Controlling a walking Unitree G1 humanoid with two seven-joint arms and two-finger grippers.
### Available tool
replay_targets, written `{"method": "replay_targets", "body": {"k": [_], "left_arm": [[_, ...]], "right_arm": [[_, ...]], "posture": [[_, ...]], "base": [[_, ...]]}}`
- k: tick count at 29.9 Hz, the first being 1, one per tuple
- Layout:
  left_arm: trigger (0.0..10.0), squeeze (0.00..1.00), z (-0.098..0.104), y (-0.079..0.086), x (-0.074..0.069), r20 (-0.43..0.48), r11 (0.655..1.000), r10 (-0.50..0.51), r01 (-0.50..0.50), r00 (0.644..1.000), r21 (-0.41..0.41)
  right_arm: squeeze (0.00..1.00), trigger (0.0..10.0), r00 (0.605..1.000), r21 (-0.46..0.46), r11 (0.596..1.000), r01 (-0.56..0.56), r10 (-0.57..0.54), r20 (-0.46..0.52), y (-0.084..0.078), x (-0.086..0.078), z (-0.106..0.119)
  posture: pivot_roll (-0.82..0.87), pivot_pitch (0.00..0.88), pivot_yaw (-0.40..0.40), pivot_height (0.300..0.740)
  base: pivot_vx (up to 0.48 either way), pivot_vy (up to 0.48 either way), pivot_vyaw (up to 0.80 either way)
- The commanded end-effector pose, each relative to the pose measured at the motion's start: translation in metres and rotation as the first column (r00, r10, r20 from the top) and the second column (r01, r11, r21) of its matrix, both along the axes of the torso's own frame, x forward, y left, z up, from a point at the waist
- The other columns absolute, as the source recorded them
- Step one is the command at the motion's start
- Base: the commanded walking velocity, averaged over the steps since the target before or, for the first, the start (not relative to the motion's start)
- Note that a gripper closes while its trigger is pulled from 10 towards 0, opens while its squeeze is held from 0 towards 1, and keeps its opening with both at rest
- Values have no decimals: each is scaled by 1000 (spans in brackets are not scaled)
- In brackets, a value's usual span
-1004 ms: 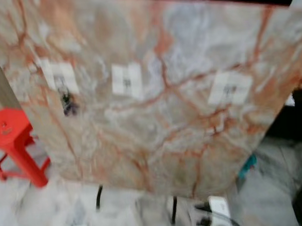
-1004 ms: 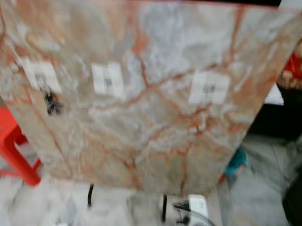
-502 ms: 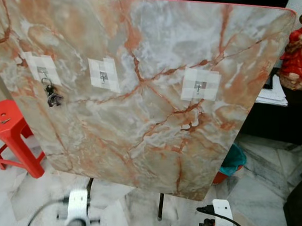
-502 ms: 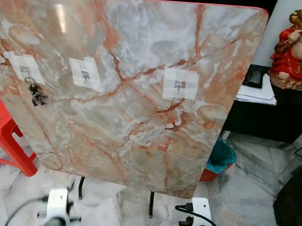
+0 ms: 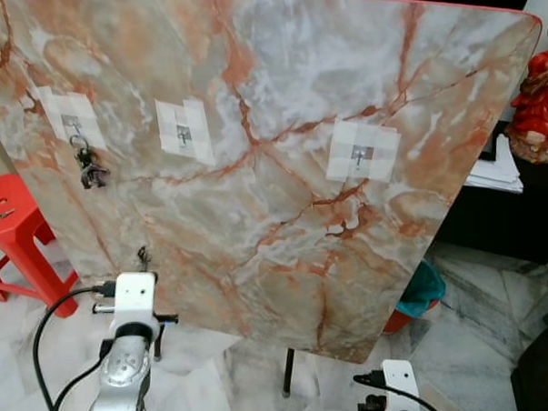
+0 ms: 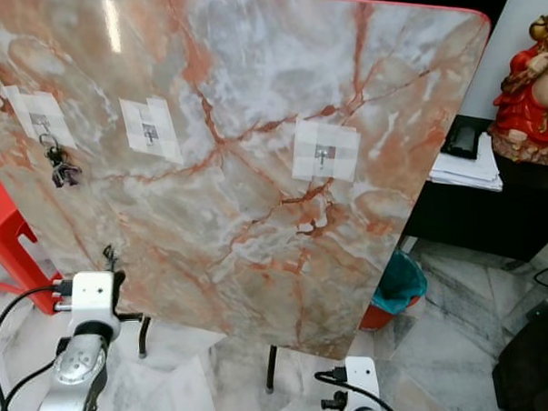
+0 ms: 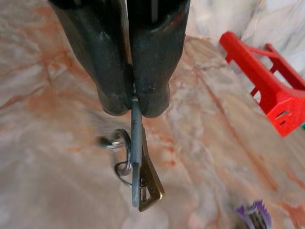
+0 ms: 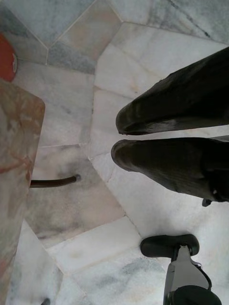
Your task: Hang keys on a hook
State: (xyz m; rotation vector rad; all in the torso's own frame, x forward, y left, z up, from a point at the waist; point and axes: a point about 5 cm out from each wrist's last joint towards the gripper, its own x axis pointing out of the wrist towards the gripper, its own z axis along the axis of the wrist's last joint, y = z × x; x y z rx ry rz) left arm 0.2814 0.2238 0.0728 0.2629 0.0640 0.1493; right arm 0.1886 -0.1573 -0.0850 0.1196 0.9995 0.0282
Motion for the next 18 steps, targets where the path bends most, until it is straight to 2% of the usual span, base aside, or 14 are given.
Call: {"method": "replay_targets", "body": {"k": [1,3,8,15,18], "left_arm": [[10000,0,3,-5,-1,-2,1000,-17,17,1000,-10],[10000,0,3,-6,-1,-6,1000,-14,14,1000,-23],[10000,0,2,-8,-2,-14,999,-15,15,1000,-32],[10000,0,7,-12,-3,-19,999,-31,30,999,-45],[10000,0,10,-12,-3,-11,998,-33,33,999,-49]], "right_arm": [[0,10000,1000,-4,1000,8,-8,13,-2,2,1],[0,10000,1000,-6,1000,6,-6,12,-1,2,1],[0,10000,1000,-4,1000,15,-15,13,-1,2,1],[0,10000,1000,2,1000,21,-22,12,-1,2,1],[0,10000,1000,3,1000,18,-18,11,-1,2,1]], "posture": [[87,0,-99,740],[86,0,-98,740],[86,0,-97,740],[88,0,-99,740],[88,0,-99,740]], "base": [[0,0,0],[0,0,0],[0,335,0],[0,480,0],[0,466,-800]]}}
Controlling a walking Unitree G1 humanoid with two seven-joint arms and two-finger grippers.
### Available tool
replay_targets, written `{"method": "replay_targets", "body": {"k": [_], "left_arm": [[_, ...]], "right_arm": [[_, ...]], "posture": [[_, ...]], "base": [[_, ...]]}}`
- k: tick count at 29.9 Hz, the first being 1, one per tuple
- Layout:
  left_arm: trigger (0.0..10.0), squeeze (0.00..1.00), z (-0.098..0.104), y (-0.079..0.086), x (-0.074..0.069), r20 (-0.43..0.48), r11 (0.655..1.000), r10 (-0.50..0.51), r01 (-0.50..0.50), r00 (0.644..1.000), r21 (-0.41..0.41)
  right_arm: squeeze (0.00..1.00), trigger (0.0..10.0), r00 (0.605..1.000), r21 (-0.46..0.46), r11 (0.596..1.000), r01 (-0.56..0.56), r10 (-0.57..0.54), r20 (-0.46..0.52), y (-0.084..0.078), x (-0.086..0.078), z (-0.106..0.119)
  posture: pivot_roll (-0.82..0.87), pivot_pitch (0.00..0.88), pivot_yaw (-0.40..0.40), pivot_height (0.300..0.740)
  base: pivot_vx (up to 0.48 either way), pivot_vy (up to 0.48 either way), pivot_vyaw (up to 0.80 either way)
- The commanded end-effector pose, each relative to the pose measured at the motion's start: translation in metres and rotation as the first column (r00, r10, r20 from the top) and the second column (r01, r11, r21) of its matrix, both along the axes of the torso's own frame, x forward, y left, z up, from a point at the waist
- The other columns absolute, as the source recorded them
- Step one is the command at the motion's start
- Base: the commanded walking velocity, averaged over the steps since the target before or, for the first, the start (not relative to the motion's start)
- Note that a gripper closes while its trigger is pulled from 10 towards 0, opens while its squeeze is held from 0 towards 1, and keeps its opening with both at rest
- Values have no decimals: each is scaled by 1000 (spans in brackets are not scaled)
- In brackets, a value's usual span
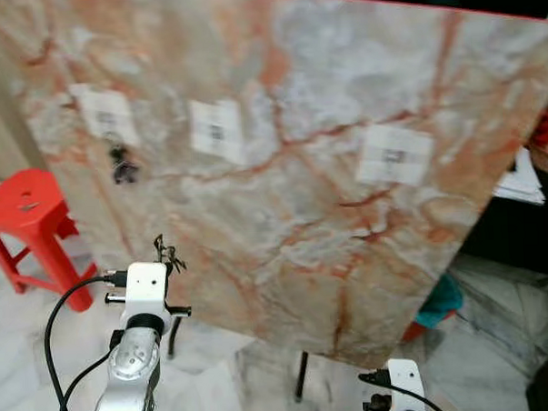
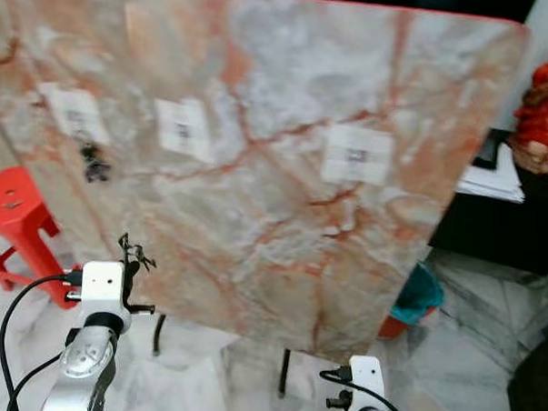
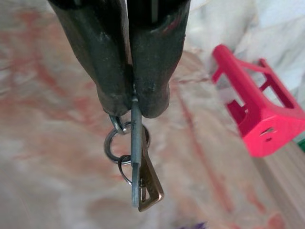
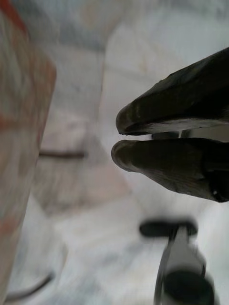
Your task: Hang keys on a hook
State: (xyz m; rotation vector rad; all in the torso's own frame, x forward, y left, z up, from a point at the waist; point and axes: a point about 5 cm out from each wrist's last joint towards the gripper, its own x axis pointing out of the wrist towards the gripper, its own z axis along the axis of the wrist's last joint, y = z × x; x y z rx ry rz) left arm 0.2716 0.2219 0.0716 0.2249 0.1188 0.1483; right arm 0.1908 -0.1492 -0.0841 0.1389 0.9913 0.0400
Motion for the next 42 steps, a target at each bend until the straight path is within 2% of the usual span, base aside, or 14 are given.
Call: {"method": "replay_targets", "body": {"k": [1,10,17,31,37,42], "left_arm": [[10000,0,12,-9,7,44,999,-38,38,998,-5],[10000,0,14,-8,6,46,999,-41,41,998,-7],[10000,0,17,-8,6,67,999,-47,47,997,-2],[10000,0,22,-17,3,102,997,-80,81,992,-8],[10000,0,19,-18,-1,95,996,-82,84,992,-21],[10000,0,8,-21,-9,72,994,-101,103,992,-28]], "right_arm": [[0,10000,1000,-19,1000,17,-17,2,-9,-1,0],[0,10000,1000,-12,1000,14,-14,-1,-9,-1,0],[0,10000,1000,-9,1000,14,-14,0,-8,-1,0],[0,10000,1000,-3,1000,22,-22,16,-8,-1,0],[0,10000,1000,-3,1000,18,-18,14,-8,-1,0],[0,10000,1000,-4,1000,18,-18,13,-8,-2,0]], "posture": [[89,0,-99,740],[89,0,-96,740],[91,0,-96,740],[94,0,-96,740],[95,0,-93,740],[94,0,-90,740]], "base": [[0,439,-800],[0,399,-800],[0,0,-798],[0,139,0],[0,0,0],[0,0,0]]}}
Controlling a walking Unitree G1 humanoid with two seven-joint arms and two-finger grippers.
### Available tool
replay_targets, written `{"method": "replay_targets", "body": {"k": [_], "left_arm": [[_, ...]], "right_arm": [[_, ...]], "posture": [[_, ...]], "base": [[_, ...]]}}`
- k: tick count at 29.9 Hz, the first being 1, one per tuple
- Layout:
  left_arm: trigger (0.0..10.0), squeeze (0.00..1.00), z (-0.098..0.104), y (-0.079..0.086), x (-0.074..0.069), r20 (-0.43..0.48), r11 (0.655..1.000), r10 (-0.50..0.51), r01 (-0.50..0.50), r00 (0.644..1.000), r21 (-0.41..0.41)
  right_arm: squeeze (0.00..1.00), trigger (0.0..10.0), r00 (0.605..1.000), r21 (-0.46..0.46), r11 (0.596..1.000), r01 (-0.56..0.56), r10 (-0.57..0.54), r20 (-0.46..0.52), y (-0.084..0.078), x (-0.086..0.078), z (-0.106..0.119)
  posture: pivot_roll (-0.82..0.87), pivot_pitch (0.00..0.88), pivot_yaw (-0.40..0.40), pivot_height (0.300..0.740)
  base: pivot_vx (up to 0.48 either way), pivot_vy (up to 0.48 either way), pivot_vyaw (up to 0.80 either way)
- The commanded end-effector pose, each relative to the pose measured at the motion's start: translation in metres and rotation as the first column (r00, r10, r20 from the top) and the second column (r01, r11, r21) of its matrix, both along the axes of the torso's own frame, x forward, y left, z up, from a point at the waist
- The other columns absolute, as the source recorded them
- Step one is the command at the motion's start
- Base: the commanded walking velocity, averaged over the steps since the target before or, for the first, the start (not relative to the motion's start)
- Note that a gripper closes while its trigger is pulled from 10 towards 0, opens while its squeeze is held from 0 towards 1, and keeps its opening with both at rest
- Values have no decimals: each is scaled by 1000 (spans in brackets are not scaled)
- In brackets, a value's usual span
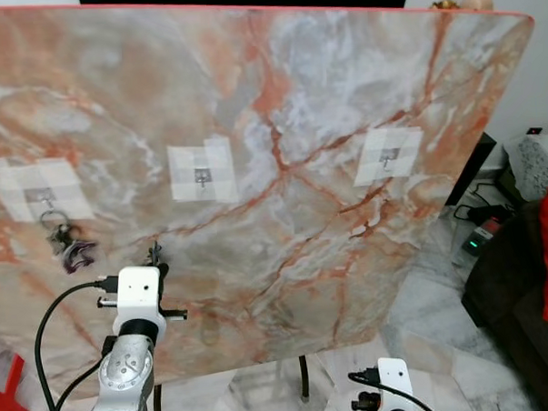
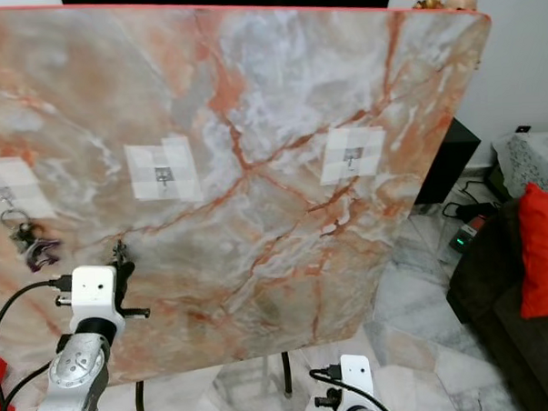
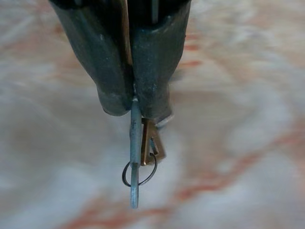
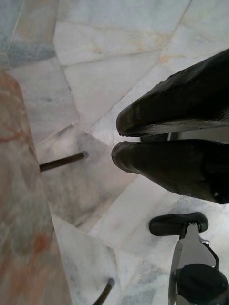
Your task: Hang keys on a hook
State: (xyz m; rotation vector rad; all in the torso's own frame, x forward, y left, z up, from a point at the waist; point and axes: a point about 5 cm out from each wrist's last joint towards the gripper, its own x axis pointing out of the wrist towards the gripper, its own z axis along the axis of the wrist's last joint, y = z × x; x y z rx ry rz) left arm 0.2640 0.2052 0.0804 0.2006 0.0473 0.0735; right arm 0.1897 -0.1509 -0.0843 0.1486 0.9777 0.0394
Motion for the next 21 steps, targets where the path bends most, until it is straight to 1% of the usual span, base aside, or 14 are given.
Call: {"method": "replay_targets", "body": {"k": [1,4,8,12,14,16,21], "left_arm": [[10000,0,-7,-4,-7,-18,1000,-20,20,1000,-8],[10000,0,-14,-2,-13,-38,1000,-24,24,999,-4],[10000,0,-15,-3,-15,-45,1000,-28,28,999,0],[10000,0,-13,-6,-13,-37,999,-40,41,998,5],[10000,0,-10,-9,-8,-26,999,-52,53,998,6],[10000,0,-9,-9,-7,-23,999,-54,54,998,7],[10000,0,-6,-8,-4,-13,998,-55,55,998,14]], "right_arm": [[0,10000,1000,-11,1000,12,-12,0,-6,-1,0],[0,10000,1000,-11,1000,13,-13,0,-6,-1,0],[0,10000,1000,-12,1000,12,-12,0,-6,-1,0],[0,10000,1000,-12,1000,11,-11,0,-5,-1,0],[0,10000,1000,-11,1000,11,-11,0,-5,-1,0],[0,10000,1000,-11,1000,12,-12,0,-5,-1,0],[0,10000,1000,-10,1000,17,-17,1,-4,0,0]], "posture": [[93,0,-87,740],[94,0,-86,740],[96,0,-85,740],[97,0,-83,740],[94,0,-81,740],[93,0,-80,740],[95,0,-80,740]], "base": [[0,0,0],[0,0,0],[0,0,0],[0,0,0],[-247,0,0],[-246,0,0],[0,0,0]]}}
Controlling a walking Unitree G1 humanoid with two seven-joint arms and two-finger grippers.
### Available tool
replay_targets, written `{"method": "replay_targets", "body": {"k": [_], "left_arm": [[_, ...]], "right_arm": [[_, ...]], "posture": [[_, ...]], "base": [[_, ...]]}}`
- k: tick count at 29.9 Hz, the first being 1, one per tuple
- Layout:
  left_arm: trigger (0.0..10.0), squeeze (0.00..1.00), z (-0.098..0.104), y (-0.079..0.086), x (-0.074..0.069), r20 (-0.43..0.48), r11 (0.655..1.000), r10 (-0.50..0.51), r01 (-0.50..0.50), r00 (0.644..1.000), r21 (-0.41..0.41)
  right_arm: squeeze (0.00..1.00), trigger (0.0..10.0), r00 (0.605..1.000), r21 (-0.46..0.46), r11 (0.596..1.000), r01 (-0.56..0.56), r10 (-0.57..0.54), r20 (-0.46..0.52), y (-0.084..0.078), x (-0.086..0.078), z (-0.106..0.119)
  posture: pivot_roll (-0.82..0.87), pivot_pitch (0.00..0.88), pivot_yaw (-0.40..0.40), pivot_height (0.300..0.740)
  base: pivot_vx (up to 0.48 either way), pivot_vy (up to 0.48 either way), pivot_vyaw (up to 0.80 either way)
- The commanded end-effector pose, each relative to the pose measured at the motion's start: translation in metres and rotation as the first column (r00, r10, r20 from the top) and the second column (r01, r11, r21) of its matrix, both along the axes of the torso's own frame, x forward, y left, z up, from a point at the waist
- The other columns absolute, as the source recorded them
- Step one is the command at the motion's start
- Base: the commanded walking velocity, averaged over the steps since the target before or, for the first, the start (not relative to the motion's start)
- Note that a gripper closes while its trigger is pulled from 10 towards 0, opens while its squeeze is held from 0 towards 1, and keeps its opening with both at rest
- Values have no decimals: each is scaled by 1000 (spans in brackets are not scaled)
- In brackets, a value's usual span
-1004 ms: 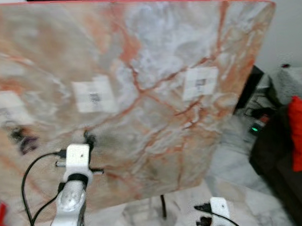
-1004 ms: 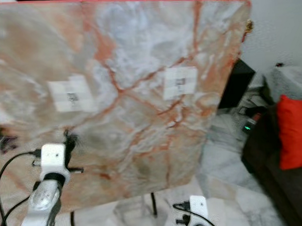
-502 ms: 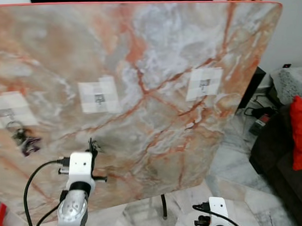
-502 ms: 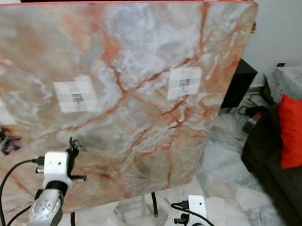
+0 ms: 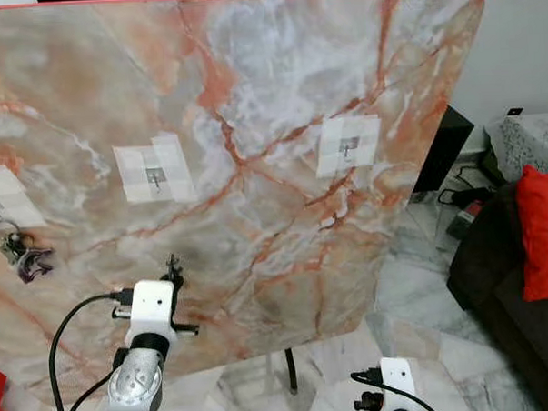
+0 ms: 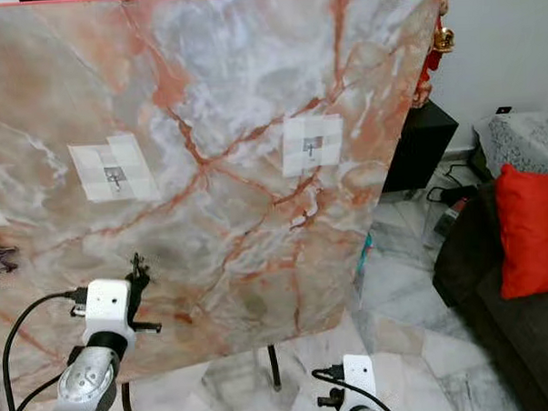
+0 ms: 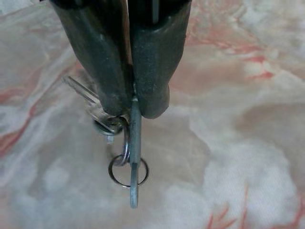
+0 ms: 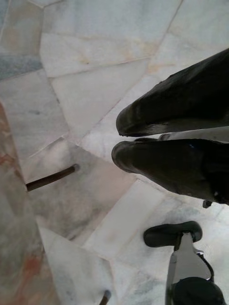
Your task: Hang keys on a hook
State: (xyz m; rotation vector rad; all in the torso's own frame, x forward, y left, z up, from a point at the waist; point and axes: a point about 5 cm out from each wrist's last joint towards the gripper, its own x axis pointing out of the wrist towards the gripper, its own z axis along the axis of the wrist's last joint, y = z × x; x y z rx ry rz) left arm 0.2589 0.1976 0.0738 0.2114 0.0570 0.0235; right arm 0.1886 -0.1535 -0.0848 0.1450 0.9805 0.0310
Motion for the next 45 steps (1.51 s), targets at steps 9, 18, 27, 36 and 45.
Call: {"method": "replay_targets", "body": {"k": [9,18,27,36,45], "left_arm": [[10000,0,1,1,2,0,1000,9,-9,1000,-2],[10000,0,3,2,4,6,1000,19,-19,1000,-9],[10000,0,3,0,3,11,1000,11,-11,1000,-2],[10000,0,3,-1,3,17,1000,2,-2,1000,-11],[10000,0,5,-1,2,30,1000,1,0,1000,-19]], "right_arm": [[0,10000,1000,-4,1000,13,-13,4,-2,2,1],[0,10000,1000,-3,1000,16,-16,5,-2,2,1],[0,10000,1000,-3,1000,12,-12,4,-2,3,1],[0,10000,1000,-3,1000,12,-12,4,-2,3,1],[0,10000,1000,-3,1000,9,-9,2,-2,2,1]], "posture": [[96,0,-82,740],[96,0,-82,740],[96,0,-84,740],[96,0,-85,740],[101,0,-87,740]], "base": [[0,0,0],[0,352,0],[0,263,0],[0,0,0],[0,0,0]]}}
